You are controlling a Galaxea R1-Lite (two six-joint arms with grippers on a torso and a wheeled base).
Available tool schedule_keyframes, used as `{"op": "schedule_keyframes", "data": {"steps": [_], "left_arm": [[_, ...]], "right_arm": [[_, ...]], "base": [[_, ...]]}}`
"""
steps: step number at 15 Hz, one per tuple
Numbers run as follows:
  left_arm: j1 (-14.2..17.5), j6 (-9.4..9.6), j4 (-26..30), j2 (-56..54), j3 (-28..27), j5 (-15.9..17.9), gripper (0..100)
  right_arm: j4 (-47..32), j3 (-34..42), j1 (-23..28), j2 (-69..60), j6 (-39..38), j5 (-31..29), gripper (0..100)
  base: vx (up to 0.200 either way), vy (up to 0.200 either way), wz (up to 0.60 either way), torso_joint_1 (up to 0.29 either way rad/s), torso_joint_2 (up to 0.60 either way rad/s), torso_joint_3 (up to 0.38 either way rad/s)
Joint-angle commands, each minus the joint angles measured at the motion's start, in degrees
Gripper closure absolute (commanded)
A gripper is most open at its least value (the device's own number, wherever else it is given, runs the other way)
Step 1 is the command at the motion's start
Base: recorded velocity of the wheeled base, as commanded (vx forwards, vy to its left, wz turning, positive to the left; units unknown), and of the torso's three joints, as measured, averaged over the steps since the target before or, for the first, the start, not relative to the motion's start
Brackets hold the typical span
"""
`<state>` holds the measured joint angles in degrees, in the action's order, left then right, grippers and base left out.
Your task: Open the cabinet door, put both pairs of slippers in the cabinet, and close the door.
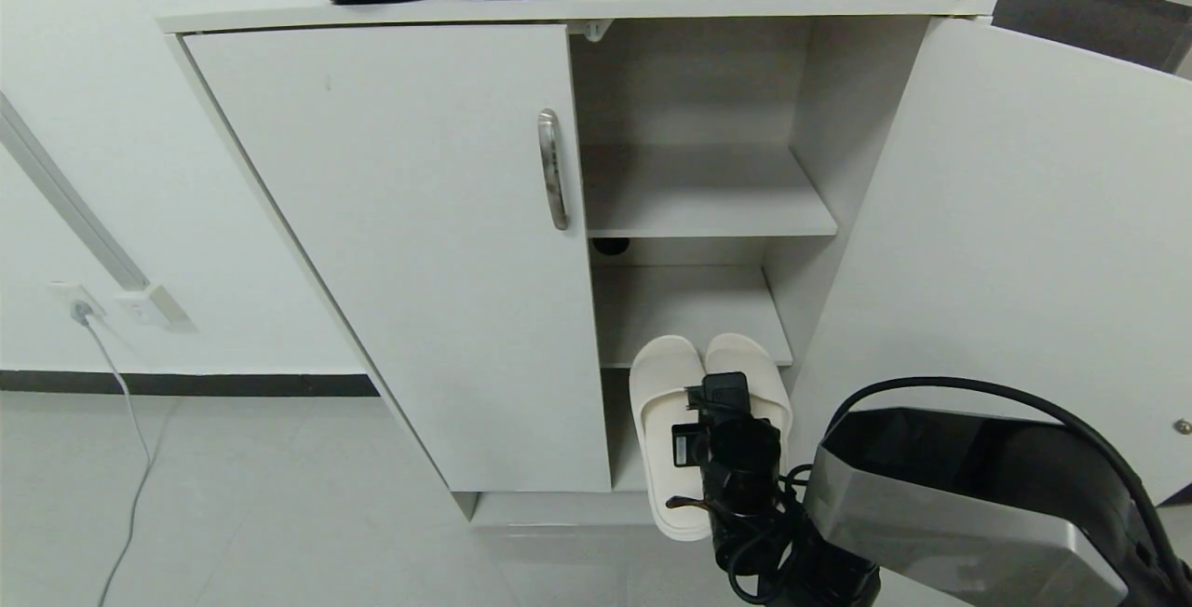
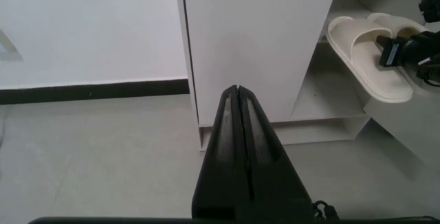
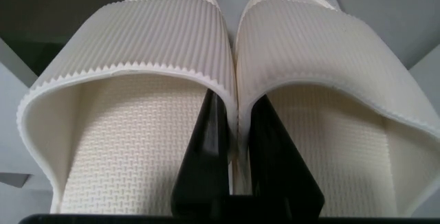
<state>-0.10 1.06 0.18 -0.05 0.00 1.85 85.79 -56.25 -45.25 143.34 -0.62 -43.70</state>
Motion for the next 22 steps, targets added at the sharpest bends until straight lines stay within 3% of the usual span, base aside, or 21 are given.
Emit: {"op": "schedule_keyframes", "data": {"steps": [1, 9, 14, 22], "left_arm": [[0.01, -0.01, -0.01, 0.05, 0.0, -0.01, 100], [0.01, -0.01, -0.01, 0.05, 0.0, -0.01, 100], [0.01, -0.01, -0.01, 0.05, 0.0, -0.01, 100], [0.01, -0.09, -0.01, 0.05, 0.0, -0.01, 100]], "right_arm": [[0.08, 0.0, -0.01, -0.16, 0.01, 0.02, 100], [0.17, 0.0, 0.25, -0.6, 0.01, 0.02, 100], [-0.36, 0.0, 0.6, -0.34, 0.01, 0.29, 100], [-15.21, -12.13, 3.5, -0.34, -1.84, 2.75, 100]], "base": [[0.2, 0.0, 0.0, 0.007, 0.01, 0.002], [0.2, 0.0, 0.0, 0.002, 0.0, 0.001], [0.0, 0.0, 0.0, 0.0, 0.0, 0.0], [0.0, 0.0, 0.0, 0.0, 0.0, 0.0]]}}
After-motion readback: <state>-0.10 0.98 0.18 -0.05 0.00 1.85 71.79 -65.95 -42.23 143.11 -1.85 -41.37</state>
